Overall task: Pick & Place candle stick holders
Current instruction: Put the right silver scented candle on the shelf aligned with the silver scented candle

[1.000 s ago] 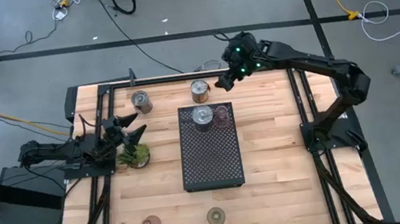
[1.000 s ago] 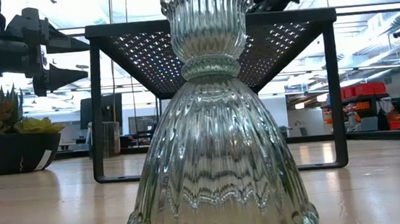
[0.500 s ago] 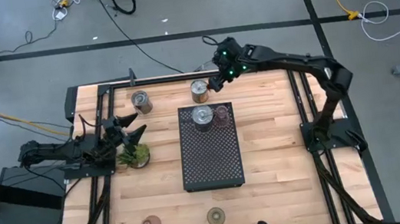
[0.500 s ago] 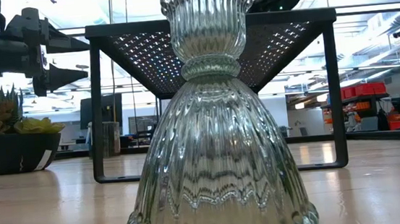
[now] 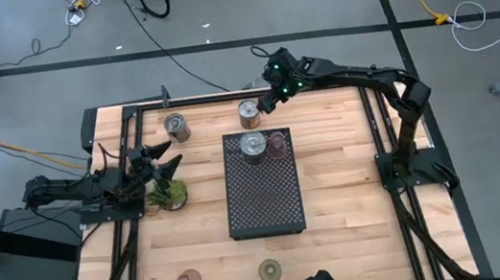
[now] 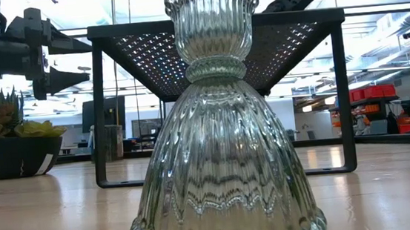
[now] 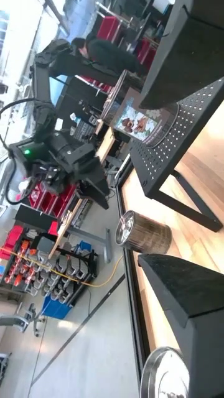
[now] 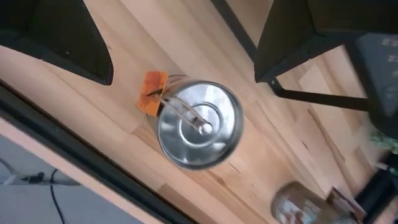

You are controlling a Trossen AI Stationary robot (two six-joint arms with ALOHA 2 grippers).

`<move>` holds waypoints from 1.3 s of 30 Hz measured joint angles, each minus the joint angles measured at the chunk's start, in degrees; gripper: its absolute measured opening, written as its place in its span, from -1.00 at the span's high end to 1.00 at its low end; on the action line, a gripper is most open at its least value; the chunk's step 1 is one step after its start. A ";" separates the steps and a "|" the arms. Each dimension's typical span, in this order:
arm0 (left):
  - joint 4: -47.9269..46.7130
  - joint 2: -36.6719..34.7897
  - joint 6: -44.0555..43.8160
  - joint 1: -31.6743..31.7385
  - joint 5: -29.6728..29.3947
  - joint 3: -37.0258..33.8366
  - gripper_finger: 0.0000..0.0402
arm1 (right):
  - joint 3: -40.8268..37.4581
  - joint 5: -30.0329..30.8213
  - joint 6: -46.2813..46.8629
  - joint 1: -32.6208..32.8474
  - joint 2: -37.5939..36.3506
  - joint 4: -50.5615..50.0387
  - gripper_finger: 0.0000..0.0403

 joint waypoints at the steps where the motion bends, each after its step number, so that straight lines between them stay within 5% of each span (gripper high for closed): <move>1: 0.02 0.00 -0.01 0.00 -0.09 0.00 -0.99 | 0.00 0.22 0.01 0.00 0.44 0.07 -0.92; 39: 0.11 0.00 0.45 0.00 -1.54 0.02 -0.99 | 0.09 6.16 1.78 0.90 6.39 4.66 -0.92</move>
